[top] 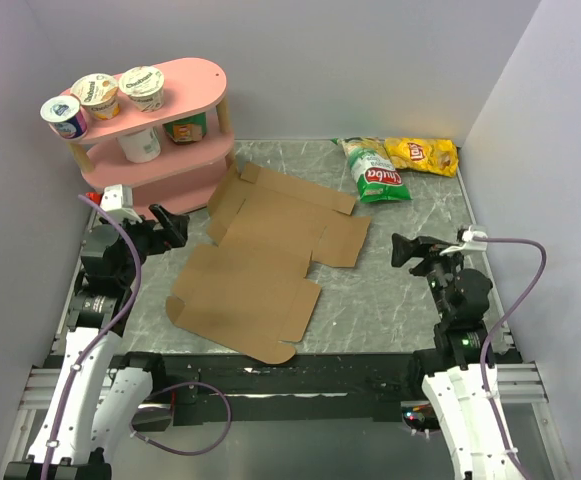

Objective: Fold the paper box

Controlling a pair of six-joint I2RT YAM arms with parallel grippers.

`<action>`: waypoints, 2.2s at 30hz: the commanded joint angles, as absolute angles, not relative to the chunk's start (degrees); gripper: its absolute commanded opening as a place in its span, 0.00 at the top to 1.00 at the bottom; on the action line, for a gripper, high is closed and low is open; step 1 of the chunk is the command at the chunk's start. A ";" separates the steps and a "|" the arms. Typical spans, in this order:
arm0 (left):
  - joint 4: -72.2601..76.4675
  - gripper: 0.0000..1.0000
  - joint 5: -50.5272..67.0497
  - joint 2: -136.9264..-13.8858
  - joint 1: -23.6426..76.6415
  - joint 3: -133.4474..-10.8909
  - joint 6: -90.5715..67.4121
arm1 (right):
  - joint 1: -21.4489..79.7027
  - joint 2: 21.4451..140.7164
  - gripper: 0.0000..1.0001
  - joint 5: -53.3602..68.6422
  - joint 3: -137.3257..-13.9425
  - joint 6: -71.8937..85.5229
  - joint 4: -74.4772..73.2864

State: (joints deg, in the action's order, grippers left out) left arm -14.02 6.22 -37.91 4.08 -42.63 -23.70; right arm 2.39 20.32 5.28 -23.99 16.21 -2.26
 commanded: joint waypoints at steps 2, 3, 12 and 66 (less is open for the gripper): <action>-10.11 0.04 6.42 -37.09 3.78 -43.77 -25.75 | 2.55 23.73 0.00 0.28 -30.75 19.94 -11.85; -10.11 0.04 6.07 -37.70 3.78 -44.73 -26.10 | 2.55 24.25 0.00 0.09 -31.28 20.47 -14.30; -9.06 0.04 7.90 -45.77 3.78 -55.88 -23.73 | 3.34 29.52 0.11 3.76 -37.88 21.09 -22.41; -5.10 0.04 25.31 -54.84 5.45 -53.00 -21.27 | 5.36 108.27 0.19 10.90 -72.60 27.42 -1.06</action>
State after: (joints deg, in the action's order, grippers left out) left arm -7.51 23.68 -54.76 5.23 -52.93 -20.69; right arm 5.58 107.26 10.02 -70.50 26.37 -6.44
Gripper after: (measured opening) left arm 0.961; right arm 0.830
